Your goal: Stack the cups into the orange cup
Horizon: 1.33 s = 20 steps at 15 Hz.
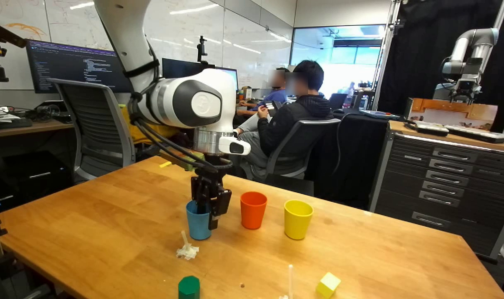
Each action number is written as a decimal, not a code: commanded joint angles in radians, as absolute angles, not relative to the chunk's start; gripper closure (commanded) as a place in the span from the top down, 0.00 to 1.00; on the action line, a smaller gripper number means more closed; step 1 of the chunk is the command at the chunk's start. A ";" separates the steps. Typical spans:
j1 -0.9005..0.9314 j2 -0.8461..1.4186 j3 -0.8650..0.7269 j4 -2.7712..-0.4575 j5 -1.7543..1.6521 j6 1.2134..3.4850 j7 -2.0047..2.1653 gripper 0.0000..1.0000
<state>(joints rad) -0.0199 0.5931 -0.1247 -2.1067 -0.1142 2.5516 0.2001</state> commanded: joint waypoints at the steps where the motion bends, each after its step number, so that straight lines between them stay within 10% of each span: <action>1: 0.017 0.627 -0.156 -2.062 -0.132 2.550 0.227 0.25; 6: 0.053 0.641 -0.168 -2.038 -0.141 2.549 0.251 0.04; 20: -0.111 0.479 -0.079 -2.084 0.037 2.515 0.068 0.05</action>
